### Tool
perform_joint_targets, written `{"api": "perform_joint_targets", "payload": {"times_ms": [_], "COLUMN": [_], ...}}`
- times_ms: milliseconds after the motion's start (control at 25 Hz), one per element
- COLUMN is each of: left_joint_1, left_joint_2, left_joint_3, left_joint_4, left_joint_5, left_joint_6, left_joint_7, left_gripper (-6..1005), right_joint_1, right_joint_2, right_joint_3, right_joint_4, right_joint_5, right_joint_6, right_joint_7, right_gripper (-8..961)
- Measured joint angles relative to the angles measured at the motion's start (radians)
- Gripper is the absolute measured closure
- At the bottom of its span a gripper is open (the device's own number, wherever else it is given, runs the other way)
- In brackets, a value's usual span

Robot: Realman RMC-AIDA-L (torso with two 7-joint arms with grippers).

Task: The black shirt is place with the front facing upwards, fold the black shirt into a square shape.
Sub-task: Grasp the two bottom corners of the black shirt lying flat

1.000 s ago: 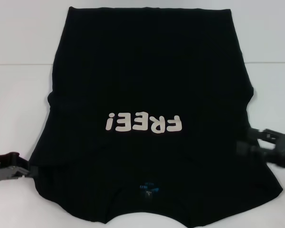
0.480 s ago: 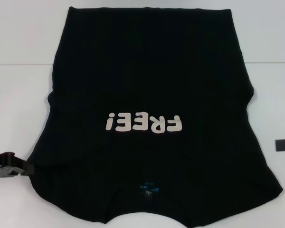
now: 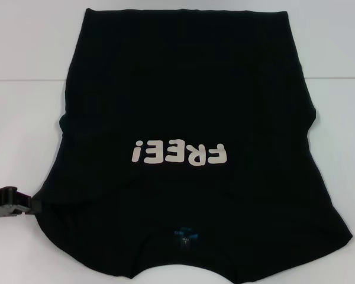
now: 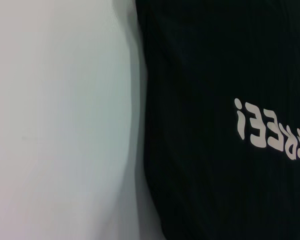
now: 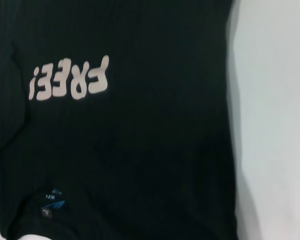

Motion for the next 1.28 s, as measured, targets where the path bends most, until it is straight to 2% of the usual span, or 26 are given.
{"api": "perform_joint_targets", "payload": {"times_ms": [440,760,1280], "left_joint_1": [0.002,0.003,0.002], "left_joint_2": [0.003,0.002,0.001], "left_joint_3": [0.004,0.005,0.007], "left_joint_4": [-0.006,-0.008,-0.008], "left_joint_5": [0.007,0.007,0.004], "left_joint_6": [-0.02,-0.023,-0.023], "left_joint_7": [0.003,0.013,0.017], "left_gripper": [949,949,948], "right_joint_1": [0.011,0.028,0.047], "right_joint_2": [0.028,0.031,0.049], "right_joint_3": [-0.036,-0.071,-0.122], "right_joint_4": [0.048,0.083,0.109], "right_joint_5": [-0.003,-0.004,-0.004], "right_joint_6": [0.053,0.092,0.141], "right_joint_7": [-0.022,-0.022,-0.021], "right_gripper": [68,69,69]}}
